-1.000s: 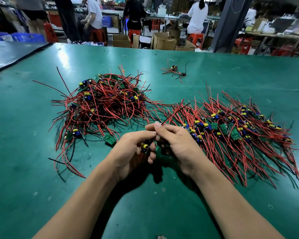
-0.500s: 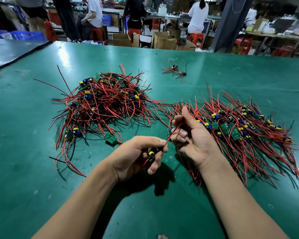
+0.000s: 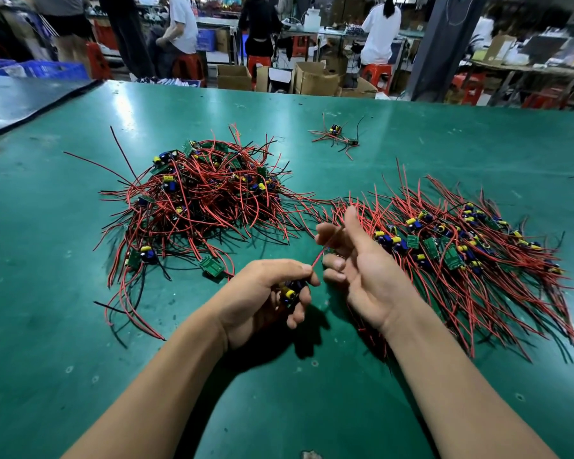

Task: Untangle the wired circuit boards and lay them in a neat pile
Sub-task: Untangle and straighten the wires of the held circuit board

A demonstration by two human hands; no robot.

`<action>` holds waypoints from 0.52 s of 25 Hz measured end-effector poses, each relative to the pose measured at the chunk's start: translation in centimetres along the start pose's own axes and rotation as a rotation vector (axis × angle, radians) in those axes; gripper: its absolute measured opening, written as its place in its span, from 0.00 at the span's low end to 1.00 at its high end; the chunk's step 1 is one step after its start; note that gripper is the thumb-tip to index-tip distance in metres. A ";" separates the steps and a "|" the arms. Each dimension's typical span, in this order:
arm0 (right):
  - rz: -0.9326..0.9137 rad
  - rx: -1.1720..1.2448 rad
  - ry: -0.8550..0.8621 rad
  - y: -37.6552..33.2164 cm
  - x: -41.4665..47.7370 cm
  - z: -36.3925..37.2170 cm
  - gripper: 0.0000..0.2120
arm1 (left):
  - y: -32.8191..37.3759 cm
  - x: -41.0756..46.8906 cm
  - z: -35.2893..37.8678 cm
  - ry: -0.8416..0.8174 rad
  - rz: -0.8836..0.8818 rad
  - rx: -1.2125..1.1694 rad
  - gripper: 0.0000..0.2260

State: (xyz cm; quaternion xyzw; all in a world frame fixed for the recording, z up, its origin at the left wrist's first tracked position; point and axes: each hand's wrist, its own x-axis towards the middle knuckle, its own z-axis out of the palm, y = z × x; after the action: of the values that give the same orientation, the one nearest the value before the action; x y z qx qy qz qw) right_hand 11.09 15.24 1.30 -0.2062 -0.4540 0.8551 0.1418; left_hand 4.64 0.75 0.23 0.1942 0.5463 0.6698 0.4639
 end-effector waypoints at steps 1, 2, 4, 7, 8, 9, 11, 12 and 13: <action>-0.019 -0.132 -0.011 0.6 -0.2 0.4 0.20 | 0.0 0.2 0.0 0.044 0.023 -0.020 0.07; -0.021 -0.237 -0.030 1.2 -0.4 0.7 0.19 | -0.1 0.3 0.0 0.083 0.041 -0.040 0.07; -0.014 -0.330 -0.054 2.2 -0.5 1.1 0.16 | -0.1 0.4 -0.1 0.122 0.054 -0.063 0.07; -0.056 -0.278 0.039 1.5 -0.1 0.6 0.17 | 0.0 0.1 -0.1 0.095 0.051 -0.029 0.06; -0.069 -0.217 0.077 0.9 0.1 0.2 0.16 | 0.0 0.1 0.0 0.076 0.047 -0.015 0.06; -0.065 -0.144 0.100 0.3 0.2 -0.1 0.16 | 0.0 0.0 0.1 0.059 0.041 -0.003 0.05; -0.030 -0.004 0.111 -0.4 0.3 -0.6 0.18 | -0.2 0.0 0.4 0.027 0.024 0.019 0.06; 0.003 0.058 0.105 -0.5 0.4 -0.7 0.20 | -0.2 0.0 0.5 0.011 0.013 0.031 0.07; 0.052 0.126 0.089 -0.6 0.4 -0.8 0.22 | -0.2 -0.1 0.5 -0.004 0.001 0.042 0.07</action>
State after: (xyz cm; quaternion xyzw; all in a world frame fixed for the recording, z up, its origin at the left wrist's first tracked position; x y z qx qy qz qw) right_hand 11.15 16.31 1.33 -0.2463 -0.3868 0.8755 0.1521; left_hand 5.12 0.94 0.27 0.2054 0.5594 0.6580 0.4603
